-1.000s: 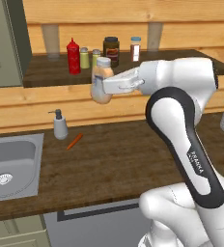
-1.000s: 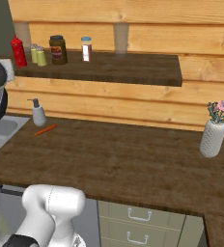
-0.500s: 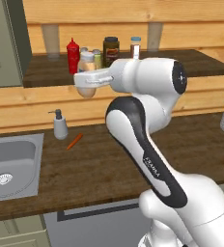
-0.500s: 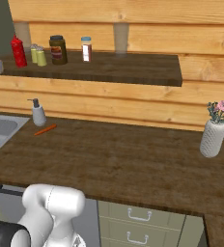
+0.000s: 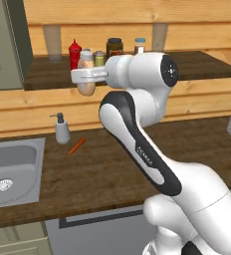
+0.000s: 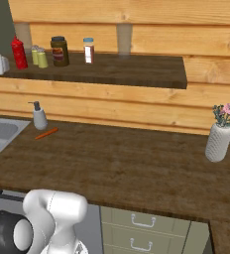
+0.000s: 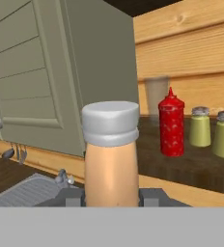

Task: Put the shaker and condiment bottle from the counter next to their counterparts in the cabinet.

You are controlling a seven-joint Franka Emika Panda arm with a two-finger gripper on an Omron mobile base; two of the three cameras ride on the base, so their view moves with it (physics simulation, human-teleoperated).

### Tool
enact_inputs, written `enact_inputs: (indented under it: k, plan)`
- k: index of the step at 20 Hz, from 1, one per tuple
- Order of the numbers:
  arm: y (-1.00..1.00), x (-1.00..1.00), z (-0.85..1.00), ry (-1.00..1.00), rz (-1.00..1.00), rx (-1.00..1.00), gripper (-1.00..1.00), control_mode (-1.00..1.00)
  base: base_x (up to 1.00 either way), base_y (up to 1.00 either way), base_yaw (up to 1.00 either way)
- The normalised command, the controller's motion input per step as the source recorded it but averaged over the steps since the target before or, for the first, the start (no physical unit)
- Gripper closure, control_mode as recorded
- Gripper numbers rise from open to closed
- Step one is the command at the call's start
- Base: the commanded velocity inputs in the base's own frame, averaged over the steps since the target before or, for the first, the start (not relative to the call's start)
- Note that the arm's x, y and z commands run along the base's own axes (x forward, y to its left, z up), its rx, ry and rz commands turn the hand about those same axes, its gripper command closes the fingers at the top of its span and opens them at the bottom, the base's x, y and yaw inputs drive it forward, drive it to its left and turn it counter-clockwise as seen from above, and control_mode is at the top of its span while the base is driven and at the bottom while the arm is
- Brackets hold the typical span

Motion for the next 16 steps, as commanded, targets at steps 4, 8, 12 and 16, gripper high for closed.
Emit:
enact_inputs:
  k: [4, 8, 12, 16]
  plan:
    - [0.01, 0.21, 0.00, -0.01, -0.05, 0.05, 1.00, -1.00, 0.00, 0.00, 0.00]
    - [0.00, 0.26, 0.00, -0.01, -0.12, 0.06, 1.00, -1.00, 0.00, 0.00, 0.00]
    - [0.04, 0.29, 0.00, 0.00, -0.13, 0.03, 1.00, -1.00, 0.00, 0.00, 0.00]
    - [0.06, 0.42, 0.00, 0.00, -0.11, 0.01, 1.00, -1.00, 0.00, 0.00, 0.00]
